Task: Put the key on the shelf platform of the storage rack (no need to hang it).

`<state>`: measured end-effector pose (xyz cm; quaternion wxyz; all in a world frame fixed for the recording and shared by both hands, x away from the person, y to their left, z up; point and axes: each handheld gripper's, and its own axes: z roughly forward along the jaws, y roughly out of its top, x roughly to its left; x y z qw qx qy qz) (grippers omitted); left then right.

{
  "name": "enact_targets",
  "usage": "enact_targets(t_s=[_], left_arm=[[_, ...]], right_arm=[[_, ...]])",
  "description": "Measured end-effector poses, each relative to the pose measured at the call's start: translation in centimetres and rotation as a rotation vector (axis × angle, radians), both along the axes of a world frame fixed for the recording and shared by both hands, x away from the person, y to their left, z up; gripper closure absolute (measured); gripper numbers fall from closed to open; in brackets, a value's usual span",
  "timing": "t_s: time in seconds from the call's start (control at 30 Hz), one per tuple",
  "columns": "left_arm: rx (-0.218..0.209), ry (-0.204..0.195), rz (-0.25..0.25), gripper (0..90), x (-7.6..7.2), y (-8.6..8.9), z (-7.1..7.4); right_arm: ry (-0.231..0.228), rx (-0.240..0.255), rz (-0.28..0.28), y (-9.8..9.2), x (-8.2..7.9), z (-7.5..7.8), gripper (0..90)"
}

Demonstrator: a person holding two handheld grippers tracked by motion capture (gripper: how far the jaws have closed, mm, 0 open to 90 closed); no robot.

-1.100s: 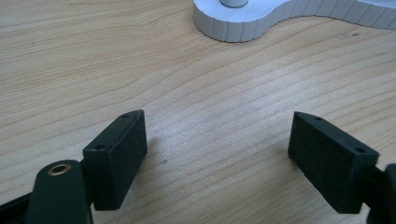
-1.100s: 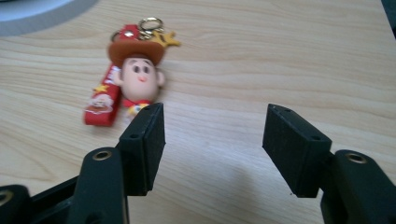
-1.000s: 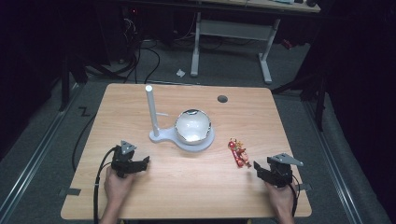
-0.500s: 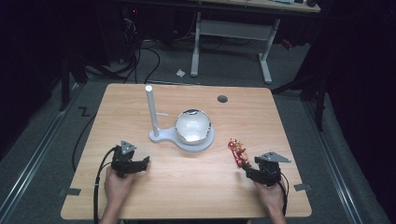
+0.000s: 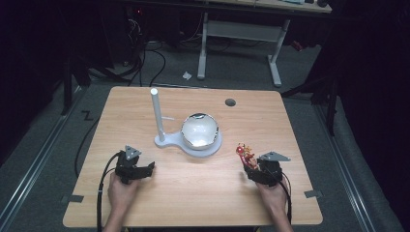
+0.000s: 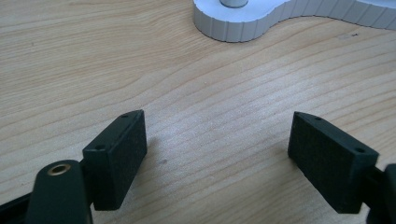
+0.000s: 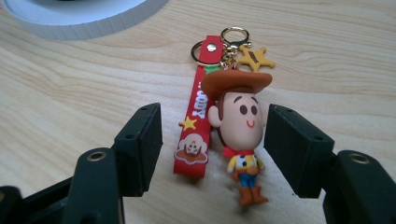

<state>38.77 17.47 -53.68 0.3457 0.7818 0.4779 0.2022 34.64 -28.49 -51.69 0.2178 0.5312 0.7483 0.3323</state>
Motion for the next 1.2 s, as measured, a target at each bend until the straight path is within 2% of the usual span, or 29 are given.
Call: enact_targets(t_s=[0.17,0.23,0.6,0.73,0.97,1.03,1.2], left_arm=[[0.0,0.0,0.0,20.1,0.0,0.0,0.0],[0.0,0.0,0.0,20.1,0.0,0.0,0.0],[0.0,0.0,0.0,20.1,0.0,0.0,0.0],[0.0,0.0,0.0,20.1,0.0,0.0,0.0],[0.0,0.0,0.0,20.1,0.0,0.0,0.0],[0.0,0.0,0.0,20.1,0.0,0.0,0.0],[0.0,0.0,0.0,20.1,0.0,0.0,0.0]], right_arm=[[0.012,-0.043,-0.007,0.6,0.7,-0.5,38.3],[0.009,-0.058,-0.01,0.7,0.9,-0.5,43.5],[0.023,-0.081,0.005,0.9,1.3,-0.8,43.4],[0.026,-0.065,0.015,0.8,1.6,-0.8,48.1],[0.03,-0.054,0.033,0.7,1.8,-0.8,50.3],[0.021,-0.052,0.032,0.6,1.7,-0.8,65.9],[0.008,-0.063,0.048,0.7,1.7,-0.7,67.9]])
